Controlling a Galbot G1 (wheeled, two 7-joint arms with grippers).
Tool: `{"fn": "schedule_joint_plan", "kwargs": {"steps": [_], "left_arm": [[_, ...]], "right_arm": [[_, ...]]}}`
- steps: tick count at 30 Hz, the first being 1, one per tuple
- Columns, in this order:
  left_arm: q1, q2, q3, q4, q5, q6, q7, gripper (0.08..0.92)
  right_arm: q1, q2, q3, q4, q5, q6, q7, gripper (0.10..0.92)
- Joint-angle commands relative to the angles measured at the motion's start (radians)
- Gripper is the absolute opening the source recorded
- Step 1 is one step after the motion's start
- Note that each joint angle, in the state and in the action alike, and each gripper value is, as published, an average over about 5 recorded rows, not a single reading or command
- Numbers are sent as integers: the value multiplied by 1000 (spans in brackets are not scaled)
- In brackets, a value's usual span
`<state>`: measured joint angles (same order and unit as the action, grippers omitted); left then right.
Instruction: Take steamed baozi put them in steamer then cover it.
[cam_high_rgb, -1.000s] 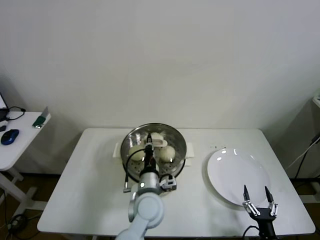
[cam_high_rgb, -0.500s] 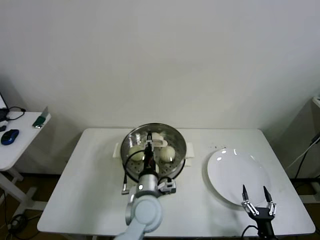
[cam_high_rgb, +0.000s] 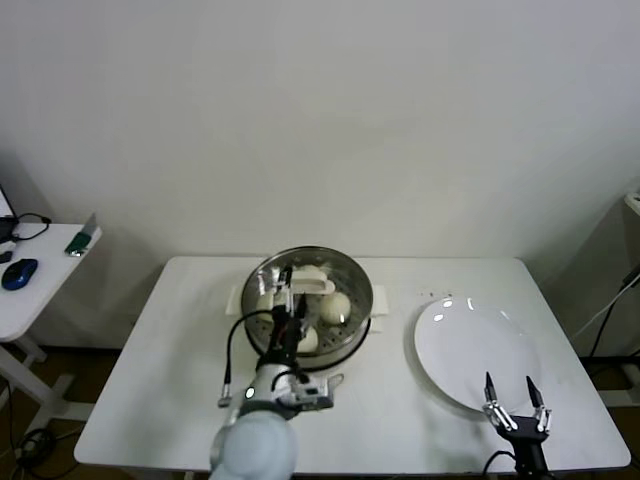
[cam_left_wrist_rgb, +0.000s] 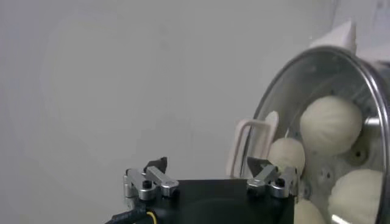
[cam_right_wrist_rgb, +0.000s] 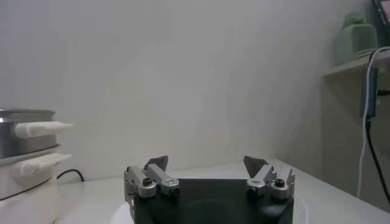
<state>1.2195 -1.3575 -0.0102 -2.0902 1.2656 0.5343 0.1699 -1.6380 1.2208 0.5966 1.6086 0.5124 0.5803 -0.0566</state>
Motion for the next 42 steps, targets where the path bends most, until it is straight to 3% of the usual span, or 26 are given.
{"fn": "schedule_joint_plan", "kwargs": {"steps": [1,8,13,25,42], "left_arm": [[200,57,-334,-135,-738,-317,-227,820],[310,64,-616,-90,-1168,-471,-220,823],[384,104,-704,32,-1399,-584,-223,823],[401,86,-641,324,-1471,-795,-225,823],[391,68,-594,321,-1464,-816,-207,823]], "right_arm": [[3,0,-1,5,-49,-16,38,823],[4,6,-7,-1,-62,-2,42,823],[6,6,-7,-13,-64,7,57,823],[18,3,-10,-43,-60,4,63,823],[17,0,-14,-37,-42,-5,60,823]]}}
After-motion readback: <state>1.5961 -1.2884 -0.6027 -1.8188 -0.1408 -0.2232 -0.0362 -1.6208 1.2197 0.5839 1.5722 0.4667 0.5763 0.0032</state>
